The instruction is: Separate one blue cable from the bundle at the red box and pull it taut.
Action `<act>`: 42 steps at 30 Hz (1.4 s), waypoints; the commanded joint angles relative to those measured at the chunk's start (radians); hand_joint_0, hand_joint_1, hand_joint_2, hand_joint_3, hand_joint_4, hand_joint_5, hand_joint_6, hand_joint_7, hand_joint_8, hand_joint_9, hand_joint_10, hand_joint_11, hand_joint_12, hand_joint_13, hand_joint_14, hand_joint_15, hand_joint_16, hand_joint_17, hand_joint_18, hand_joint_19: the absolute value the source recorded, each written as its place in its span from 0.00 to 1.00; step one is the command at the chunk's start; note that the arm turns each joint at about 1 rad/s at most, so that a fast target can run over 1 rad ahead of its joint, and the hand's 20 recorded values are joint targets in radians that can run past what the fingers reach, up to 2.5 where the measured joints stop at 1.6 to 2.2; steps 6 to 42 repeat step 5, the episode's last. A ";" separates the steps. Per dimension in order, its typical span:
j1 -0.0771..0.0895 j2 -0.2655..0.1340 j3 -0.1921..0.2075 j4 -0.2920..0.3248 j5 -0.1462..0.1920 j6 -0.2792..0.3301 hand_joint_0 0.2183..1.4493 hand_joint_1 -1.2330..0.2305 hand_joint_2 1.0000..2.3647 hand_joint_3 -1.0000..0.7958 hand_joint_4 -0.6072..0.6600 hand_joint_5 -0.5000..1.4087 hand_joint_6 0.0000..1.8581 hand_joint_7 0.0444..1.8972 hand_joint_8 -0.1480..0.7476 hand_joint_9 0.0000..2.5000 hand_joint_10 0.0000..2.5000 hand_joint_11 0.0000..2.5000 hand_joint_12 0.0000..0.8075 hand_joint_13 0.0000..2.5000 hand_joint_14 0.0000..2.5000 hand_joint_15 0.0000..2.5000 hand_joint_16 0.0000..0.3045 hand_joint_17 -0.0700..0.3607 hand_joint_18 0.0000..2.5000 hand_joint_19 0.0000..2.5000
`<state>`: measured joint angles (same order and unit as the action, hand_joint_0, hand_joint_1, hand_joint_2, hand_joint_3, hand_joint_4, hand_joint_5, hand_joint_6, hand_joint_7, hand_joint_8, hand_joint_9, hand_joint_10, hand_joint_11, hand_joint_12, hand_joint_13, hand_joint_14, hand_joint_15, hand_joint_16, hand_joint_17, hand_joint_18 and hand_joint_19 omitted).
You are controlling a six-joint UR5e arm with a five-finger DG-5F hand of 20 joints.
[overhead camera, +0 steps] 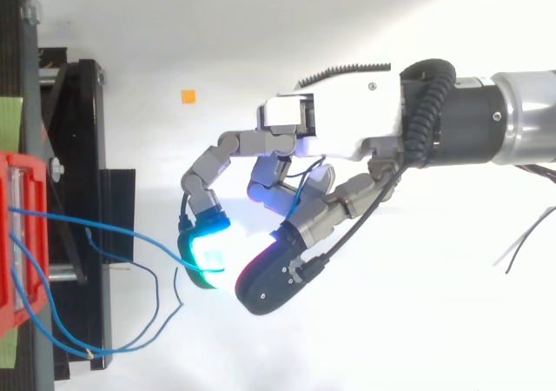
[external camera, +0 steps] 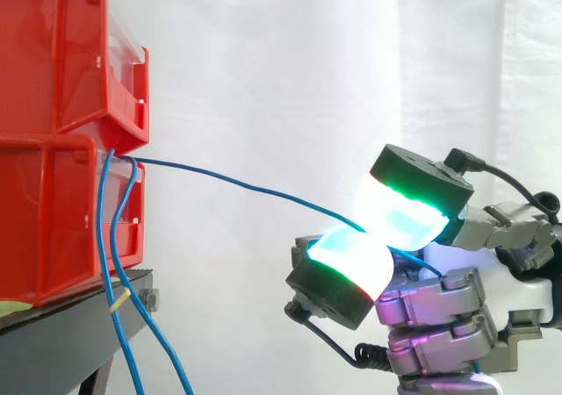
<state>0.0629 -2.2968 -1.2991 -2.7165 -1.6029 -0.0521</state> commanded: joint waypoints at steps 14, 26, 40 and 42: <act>0.000 0.000 0.000 0.000 0.000 0.000 0.39 0.27 0.02 0.53 0.12 0.18 0.49 0.75 0.36 0.47 0.55 0.66 0.40 0.43 0.74 0.58 0.13 0.37 0.47 0.49; 0.000 0.000 0.000 0.000 0.000 0.000 0.39 0.27 0.02 0.53 0.12 0.18 0.49 0.75 0.36 0.47 0.55 0.66 0.40 0.43 0.74 0.58 0.13 0.37 0.47 0.49; 0.000 0.000 0.000 0.000 0.000 0.000 0.39 0.27 0.02 0.53 0.12 0.18 0.49 0.75 0.36 0.47 0.55 0.66 0.40 0.43 0.74 0.58 0.13 0.37 0.47 0.49; 0.000 0.000 0.000 0.000 0.000 0.000 0.39 0.27 0.02 0.53 0.12 0.18 0.49 0.75 0.36 0.47 0.55 0.66 0.40 0.43 0.74 0.58 0.13 0.37 0.47 0.49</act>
